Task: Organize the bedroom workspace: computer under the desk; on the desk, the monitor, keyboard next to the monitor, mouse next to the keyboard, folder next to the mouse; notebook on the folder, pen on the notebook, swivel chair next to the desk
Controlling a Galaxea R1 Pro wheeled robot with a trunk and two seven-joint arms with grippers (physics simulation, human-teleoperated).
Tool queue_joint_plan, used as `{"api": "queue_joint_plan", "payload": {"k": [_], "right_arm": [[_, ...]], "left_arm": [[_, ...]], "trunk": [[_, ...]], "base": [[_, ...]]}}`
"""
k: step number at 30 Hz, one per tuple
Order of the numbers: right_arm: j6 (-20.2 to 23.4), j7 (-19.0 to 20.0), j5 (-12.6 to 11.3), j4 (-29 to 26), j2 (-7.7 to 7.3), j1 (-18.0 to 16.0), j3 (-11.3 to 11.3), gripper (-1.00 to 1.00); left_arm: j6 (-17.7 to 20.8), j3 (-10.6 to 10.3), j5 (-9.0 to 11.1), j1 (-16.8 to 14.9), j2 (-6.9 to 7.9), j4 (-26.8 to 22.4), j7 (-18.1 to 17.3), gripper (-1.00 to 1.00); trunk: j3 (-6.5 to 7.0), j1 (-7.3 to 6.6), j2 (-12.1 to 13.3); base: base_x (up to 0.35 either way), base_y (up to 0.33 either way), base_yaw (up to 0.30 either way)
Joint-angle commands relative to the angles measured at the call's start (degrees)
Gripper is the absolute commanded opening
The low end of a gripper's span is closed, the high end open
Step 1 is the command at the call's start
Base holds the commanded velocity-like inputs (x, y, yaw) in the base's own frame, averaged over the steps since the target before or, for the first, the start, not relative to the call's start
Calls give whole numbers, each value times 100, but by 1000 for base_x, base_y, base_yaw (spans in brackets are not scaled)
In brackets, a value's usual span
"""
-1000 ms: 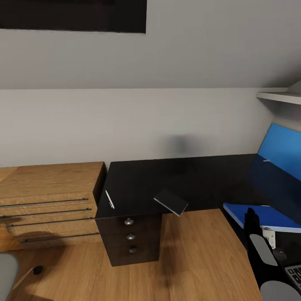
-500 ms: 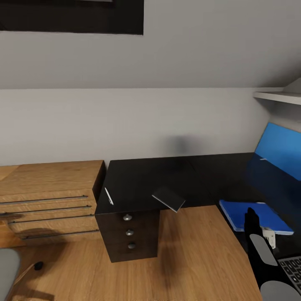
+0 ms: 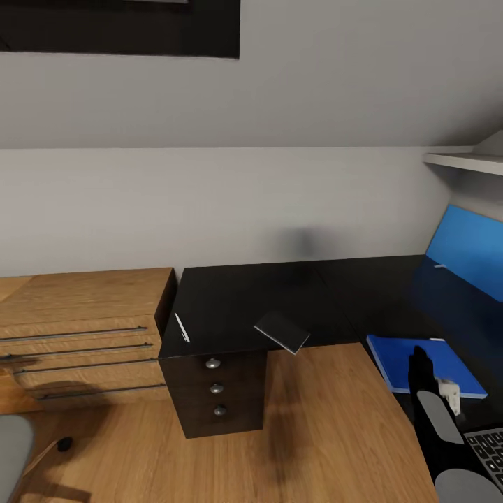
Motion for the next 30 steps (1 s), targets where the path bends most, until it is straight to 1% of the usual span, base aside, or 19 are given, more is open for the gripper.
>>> {"api": "queue_joint_plan", "payload": {"k": [1,3,5,6,8,9,10,11,12,13,14,15,16,17,18,20,24,27,30], "right_arm": [[-25,1,-53,-25,0,-2,6,100],[-25,36,-56,-113,10,-2,4,100],[-25,172,-52,-447,182,3,-2,100],[-25,200,-49,-520,226,4,-3,100],[-29,293,-29,-926,434,19,1,100],[-21,319,7,-1183,598,31,56,100],[-6,306,25,-1241,666,35,137,100],[4,292,30,-1254,690,36,191,100],[19,241,39,-1247,727,38,323,100],[24,203,42,-1229,741,39,401,100],[35,107,46,-1183,762,40,582,100],[38,50,45,-1165,770,40,683,100],[52,-71,46,-1134,782,41,905,100],[106,-364,45,-1079,789,41,1515,100],[117,-413,45,-1068,788,41,1629,100],[148,-574,42,-1021,787,42,2043,100],[234,-639,39,-997,789,42,2220,100],[568,-650,37,-991,787,42,2255,100],[926,-642,12,-989,792,42,2230,100]], "left_arm": [[-18,-51,26,-4,2,0,43,100],[-18,-51,26,-3,2,0,43,100],[-18,-48,26,-3,2,0,43,100],[-18,-47,26,-3,2,0,43,100],[-18,-45,26,-3,5,0,43,100],[-18,-45,26,-5,9,0,43,100],[-18,-44,26,-4,9,0,43,100],[-19,-44,26,-6,10,0,43,100],[-22,-44,26,-5,8,0,43,100],[-23,-44,26,-4,7,0,43,100],[-24,-44,28,-5,5,0,43,100],[-25,-44,30,-5,5,0,43,100],[-25,-41,32,-4,4,0,43,100],[-22,-31,37,-3,3,0,48,100],[-19,-29,42,-3,3,0,51,100],[-15,-23,61,-3,-15,-22,65,100],[-13,-18,81,-4,-47,-80,66,100],[-7,-13,86,-3,-44,-178,60,100],[-4,-10,87,-3,-38,-228,59,100]], "trunk": [[-6,0,-4],[-6,0,-4],[-6,0,-4],[-6,0,-4],[-6,0,-4],[-6,0,-4],[-6,0,-4],[-6,0,-4],[-6,0,-4],[-6,0,-4],[-6,0,-4],[-6,0,-4],[-6,0,-4],[-6,0,-4],[-6,0,-4],[-6,0,-4],[-6,0,-4],[-6,0,-4],[-6,0,-4]], "base": [[0,0,0],[0,0,0],[0,0,0],[0,0,0],[0,0,0],[0,0,0],[0,0,0],[0,0,7],[0,0,51],[0,0,84],[0,0,148],[0,0,174],[0,0,211],[0,0,255],[0,0,259],[0,0,268],[0,0,274],[0,0,277],[0,0,267]]}}
